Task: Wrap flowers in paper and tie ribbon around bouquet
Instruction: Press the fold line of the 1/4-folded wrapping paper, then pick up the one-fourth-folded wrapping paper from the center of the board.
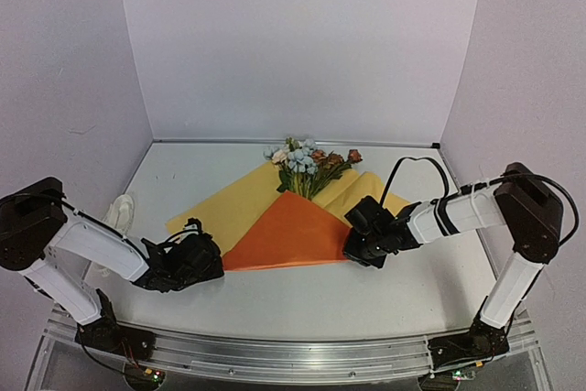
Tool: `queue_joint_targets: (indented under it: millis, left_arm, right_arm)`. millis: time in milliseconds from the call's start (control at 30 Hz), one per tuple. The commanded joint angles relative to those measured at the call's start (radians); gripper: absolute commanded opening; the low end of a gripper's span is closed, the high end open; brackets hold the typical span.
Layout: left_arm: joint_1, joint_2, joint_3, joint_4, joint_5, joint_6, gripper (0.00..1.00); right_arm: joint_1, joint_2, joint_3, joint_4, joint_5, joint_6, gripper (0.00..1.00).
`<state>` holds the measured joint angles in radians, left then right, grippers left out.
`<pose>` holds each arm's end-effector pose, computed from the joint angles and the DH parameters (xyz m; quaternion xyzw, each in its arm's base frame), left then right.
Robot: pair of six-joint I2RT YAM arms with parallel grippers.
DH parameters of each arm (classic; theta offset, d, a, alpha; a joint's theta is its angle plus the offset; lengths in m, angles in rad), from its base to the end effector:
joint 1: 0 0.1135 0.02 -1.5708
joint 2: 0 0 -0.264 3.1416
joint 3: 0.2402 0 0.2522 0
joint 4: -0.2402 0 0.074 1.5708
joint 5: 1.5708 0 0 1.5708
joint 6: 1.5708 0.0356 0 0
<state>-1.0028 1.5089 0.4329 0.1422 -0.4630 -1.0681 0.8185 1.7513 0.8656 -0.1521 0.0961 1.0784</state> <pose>0.1402 -0.1902 0.1048 -0.1020 0.9215 -0.1510 0.3429 0.2242 0.2346 0.1272 0.1374 0.9538 0.1867 0.1910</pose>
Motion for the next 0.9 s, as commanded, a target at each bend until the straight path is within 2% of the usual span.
queue_joint_targets:
  millis: [0, 133, 333, 433, 467, 533, 667, 800, 867]
  left_arm:
    - [0.086, -0.003, -0.111, -0.232, 0.101, -0.086, 0.25]
    - [0.129, -0.102, -0.097, -0.303, 0.112, -0.09, 0.28]
    - [0.136, -0.306, -0.021, -0.437, 0.14, -0.101, 0.36]
    - [0.135, -0.357, 0.059, -0.439, 0.171, -0.023, 0.36]
    - [0.134, -0.356, 0.093, -0.423, 0.187, 0.021, 0.36]
    - [0.13, -0.322, 0.153, -0.379, 0.239, 0.092, 0.36]
    - [0.106, -0.156, 0.266, -0.258, 0.362, 0.229, 0.31]
    - [0.076, 0.027, 0.414, -0.18, 0.477, 0.343, 0.28]
    - [0.069, 0.111, 0.483, -0.165, 0.528, 0.389, 0.27]
  right_arm:
    - [-0.015, 0.023, -0.068, -0.101, 0.026, 0.015, 0.09]
    - [-0.015, 0.013, -0.083, -0.085, 0.019, 0.021, 0.09]
    - [-0.016, 0.004, -0.084, -0.053, -0.014, 0.01, 0.1]
    - [-0.016, -0.041, -0.094, -0.041, -0.024, -0.003, 0.13]
    - [-0.016, -0.066, -0.099, -0.04, -0.026, -0.008, 0.17]
    - [-0.016, -0.128, -0.117, -0.04, -0.017, -0.02, 0.27]
    - [-0.015, -0.275, -0.204, -0.04, 0.044, -0.019, 0.53]
    - [-0.017, -0.368, -0.301, -0.019, 0.067, 0.01, 0.65]
    - [-0.024, -0.393, -0.367, 0.046, 0.073, 0.022, 0.69]
